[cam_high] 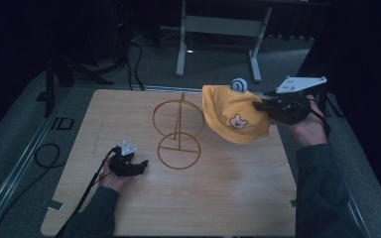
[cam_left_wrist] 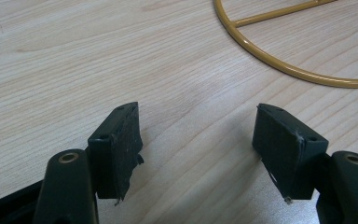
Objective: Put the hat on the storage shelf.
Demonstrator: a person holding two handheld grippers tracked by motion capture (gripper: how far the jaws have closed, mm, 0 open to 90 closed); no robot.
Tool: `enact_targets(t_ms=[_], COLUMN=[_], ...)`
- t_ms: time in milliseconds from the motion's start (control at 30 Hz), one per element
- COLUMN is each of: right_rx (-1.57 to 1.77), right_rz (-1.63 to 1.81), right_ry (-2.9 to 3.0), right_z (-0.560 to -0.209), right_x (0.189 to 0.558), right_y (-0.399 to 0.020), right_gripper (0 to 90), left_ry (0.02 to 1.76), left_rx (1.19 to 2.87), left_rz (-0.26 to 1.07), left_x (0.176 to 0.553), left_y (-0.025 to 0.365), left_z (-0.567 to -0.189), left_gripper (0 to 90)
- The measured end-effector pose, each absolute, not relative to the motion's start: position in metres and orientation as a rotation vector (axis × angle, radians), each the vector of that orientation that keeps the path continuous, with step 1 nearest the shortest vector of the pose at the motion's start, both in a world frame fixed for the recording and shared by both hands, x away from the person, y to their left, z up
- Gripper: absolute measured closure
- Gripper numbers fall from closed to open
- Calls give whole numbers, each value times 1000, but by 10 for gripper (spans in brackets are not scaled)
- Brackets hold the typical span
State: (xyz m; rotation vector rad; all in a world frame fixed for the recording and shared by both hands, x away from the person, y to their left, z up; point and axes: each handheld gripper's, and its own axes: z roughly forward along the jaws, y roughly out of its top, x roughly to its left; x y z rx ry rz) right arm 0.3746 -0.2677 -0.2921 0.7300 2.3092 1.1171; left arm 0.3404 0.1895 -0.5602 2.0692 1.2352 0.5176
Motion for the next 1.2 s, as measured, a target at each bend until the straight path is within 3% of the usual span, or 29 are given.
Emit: enact_targets(t_ms=[1200], right_rx=[618], right_rz=[1184], right_ry=[2328], right_z=[-272], right_x=[375], right_y=[-233], right_gripper=[836], left_ry=[1232], left_rx=[2072], left_rz=[518], left_x=[341], left_y=[189], left_z=[-560], left_gripper=[326])
